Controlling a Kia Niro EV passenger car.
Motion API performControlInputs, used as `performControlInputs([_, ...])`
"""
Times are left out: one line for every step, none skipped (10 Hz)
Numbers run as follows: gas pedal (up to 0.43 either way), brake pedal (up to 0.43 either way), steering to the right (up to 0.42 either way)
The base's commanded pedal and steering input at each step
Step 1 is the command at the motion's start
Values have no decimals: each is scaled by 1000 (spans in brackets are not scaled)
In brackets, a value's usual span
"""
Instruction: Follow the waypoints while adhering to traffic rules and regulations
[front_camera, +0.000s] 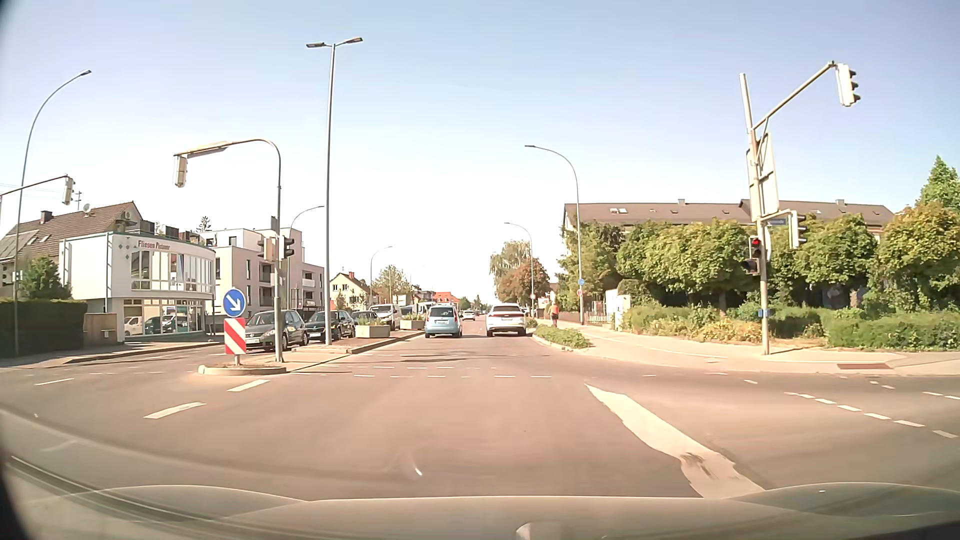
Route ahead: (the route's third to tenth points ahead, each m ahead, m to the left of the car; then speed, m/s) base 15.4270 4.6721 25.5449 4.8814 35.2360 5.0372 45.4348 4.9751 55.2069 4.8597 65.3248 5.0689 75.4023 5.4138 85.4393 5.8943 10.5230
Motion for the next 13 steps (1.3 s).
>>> performControlInputs([138,0,-6])
performControlInputs([138,0,-6])
performControlInputs([138,0,-6])
performControlInputs([150,0,-5])
performControlInputs([150,0,-3])
performControlInputs([150,0,-1])
performControlInputs([150,0,-1])
performControlInputs([150,0,-1])
performControlInputs([150,0,-1])
performControlInputs([150,0,-1])
performControlInputs([150,0,0])
performControlInputs([150,0,0])
performControlInputs([150,0,0])
